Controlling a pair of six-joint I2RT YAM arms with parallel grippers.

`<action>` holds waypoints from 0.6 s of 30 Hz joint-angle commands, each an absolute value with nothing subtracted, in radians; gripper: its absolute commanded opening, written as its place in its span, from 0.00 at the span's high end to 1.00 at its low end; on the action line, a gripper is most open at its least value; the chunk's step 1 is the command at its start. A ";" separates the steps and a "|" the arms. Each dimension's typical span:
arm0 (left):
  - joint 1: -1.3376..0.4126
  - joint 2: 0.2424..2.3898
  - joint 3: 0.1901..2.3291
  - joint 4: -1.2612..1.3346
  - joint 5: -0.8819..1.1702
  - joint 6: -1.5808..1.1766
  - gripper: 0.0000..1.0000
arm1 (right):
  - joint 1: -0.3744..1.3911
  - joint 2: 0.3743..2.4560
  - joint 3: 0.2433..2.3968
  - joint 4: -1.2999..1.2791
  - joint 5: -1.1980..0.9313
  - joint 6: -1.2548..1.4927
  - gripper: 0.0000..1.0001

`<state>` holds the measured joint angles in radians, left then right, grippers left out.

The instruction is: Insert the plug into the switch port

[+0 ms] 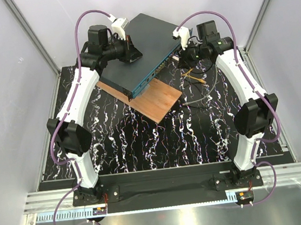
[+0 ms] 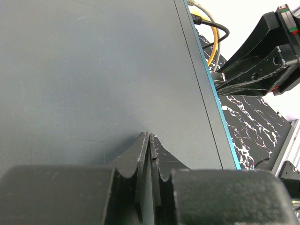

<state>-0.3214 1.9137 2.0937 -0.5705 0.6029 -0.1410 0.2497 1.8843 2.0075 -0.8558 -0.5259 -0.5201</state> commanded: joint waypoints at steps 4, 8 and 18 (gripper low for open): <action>-0.316 1.907 2.105 -0.577 0.626 -0.144 0.90 | 0.264 1.907 2.025 -0.790 -0.588 -0.534 1.00; -0.316 1.908 2.105 -0.574 0.624 -0.144 0.90 | 0.262 1.899 2.022 -0.792 -0.598 -0.534 1.00; -0.316 1.908 2.105 -0.568 0.627 -0.150 0.90 | 0.285 1.944 2.123 -0.812 -0.597 -0.517 1.00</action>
